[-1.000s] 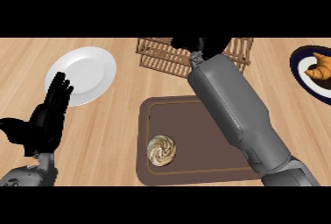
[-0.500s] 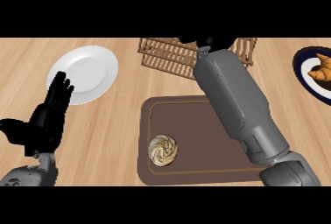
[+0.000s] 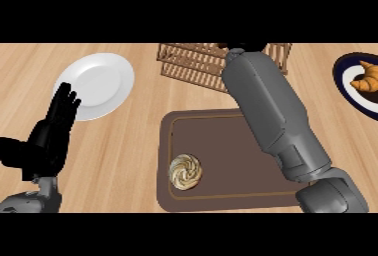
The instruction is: Pick the sweet potato from the tray and place it in the tiered shelf
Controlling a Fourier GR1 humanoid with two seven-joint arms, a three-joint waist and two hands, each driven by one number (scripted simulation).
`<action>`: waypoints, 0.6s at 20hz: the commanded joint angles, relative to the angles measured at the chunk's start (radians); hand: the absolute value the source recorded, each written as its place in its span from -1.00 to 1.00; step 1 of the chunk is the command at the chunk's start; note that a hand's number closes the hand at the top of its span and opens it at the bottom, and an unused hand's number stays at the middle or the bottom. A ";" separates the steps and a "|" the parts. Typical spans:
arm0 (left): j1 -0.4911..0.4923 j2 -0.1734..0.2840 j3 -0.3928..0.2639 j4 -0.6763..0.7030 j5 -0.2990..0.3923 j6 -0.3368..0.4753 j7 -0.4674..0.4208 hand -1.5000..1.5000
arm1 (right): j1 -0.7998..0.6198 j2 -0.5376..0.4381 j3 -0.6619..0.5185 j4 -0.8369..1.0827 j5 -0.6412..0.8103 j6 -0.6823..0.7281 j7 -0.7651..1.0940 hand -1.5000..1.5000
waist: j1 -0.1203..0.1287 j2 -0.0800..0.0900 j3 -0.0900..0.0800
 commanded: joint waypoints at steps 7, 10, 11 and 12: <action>0.025 -0.017 0.005 -0.003 -0.019 0.002 0.003 0.00 | 0.004 -0.030 -0.020 -0.181 0.055 -0.093 0.101 -1.00 | -0.035 -0.014 0.000; 0.062 0.003 0.055 0.018 0.001 -0.007 -0.034 0.00 | 0.014 -0.037 -0.019 -0.301 0.135 -0.016 0.243 -1.00 | -0.062 -0.028 -0.001; 0.053 -0.017 0.029 0.000 -0.025 0.016 -0.023 0.00 | 0.047 -0.036 -0.036 -0.322 0.141 -0.037 0.259 -1.00 | -0.056 -0.023 -0.001; 0.072 0.000 0.039 -0.030 -0.016 0.012 0.005 0.00 | 0.108 -0.051 -0.035 -0.396 0.130 0.009 0.257 -1.00 | -0.077 -0.035 0.000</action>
